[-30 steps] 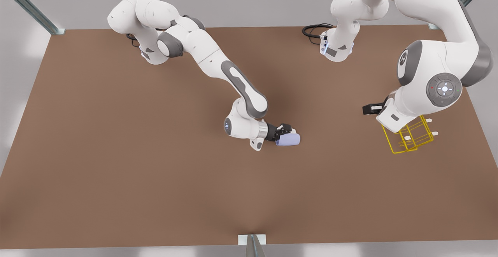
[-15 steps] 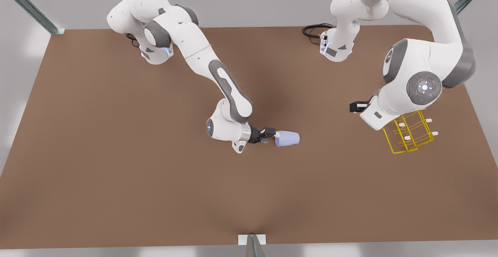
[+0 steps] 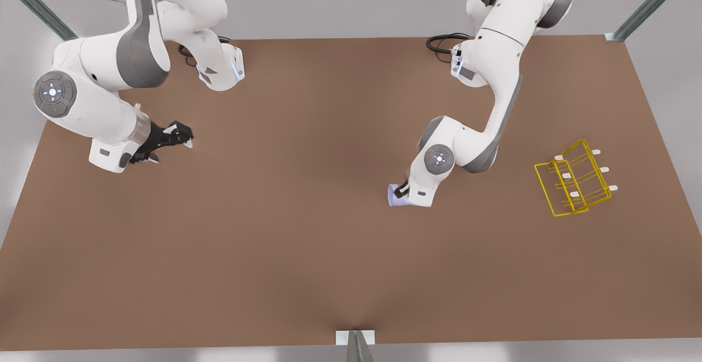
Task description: Place the cup on the cup holder
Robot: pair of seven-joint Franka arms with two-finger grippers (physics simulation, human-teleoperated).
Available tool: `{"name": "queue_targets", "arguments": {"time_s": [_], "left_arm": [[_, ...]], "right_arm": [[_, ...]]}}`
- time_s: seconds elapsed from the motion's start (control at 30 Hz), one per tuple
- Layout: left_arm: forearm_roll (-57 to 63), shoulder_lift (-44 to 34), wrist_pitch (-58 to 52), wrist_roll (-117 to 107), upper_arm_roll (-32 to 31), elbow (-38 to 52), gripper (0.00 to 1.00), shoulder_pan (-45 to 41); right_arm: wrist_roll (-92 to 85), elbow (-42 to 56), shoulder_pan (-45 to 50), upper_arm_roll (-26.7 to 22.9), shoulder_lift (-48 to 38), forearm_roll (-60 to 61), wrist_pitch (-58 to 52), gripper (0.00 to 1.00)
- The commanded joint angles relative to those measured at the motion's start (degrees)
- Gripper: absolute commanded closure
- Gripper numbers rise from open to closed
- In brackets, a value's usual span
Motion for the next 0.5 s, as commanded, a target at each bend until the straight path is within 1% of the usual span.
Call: {"name": "queue_targets", "arguments": {"time_s": [0.0, 0.03, 0.13, 0.27, 0.33, 0.4, 0.47], "left_arm": [[-0.2, -0.6, 16.1, -69.7, 0.3, -1.7, 0.00, 0.0], [-0.2, -0.6, 16.1, -69.8, 0.4, -2.9, 0.00, 0.1], [-0.2, -0.9, 15.5, -87.9, 1.5, -6.4, 0.00, 0.2], [-0.2, -0.6, 16.3, -98.1, 2.0, -7.1, 0.00, 1.0], [0.1, -0.1, 16.2, -97.2, 2.0, -7.1, 0.00, 0.9], [0.2, 0.3, 16.0, -80.4, 1.9, -7.0, 0.00, 0.4], [0.0, 1.2, 16.3, -76.7, 1.9, -7.0, 0.00, 0.8]], "right_arm": [[22.7, -0.9, 2.9, -0.2, 0.3, -4.9, -2.5, 0.00], [24.8, -0.8, 2.9, -0.4, 1.3, -4.9, -2.5, 0.00], [24.4, -0.9, 3.1, -1.3, 1.4, -4.9, -2.5, 0.00], [23.9, -0.7, 3.1, -1.3, 1.7, -4.7, -2.5, 0.00], [23.8, -0.7, 3.1, -1.3, 1.7, -4.6, -2.5, 0.00], [23.8, -0.7, 3.2, -1.3, 1.7, -4.6, -2.5, 0.00], [23.8, -0.6, 3.2, -1.3, 2.0, -4.6, -2.5, 0.00]]}}
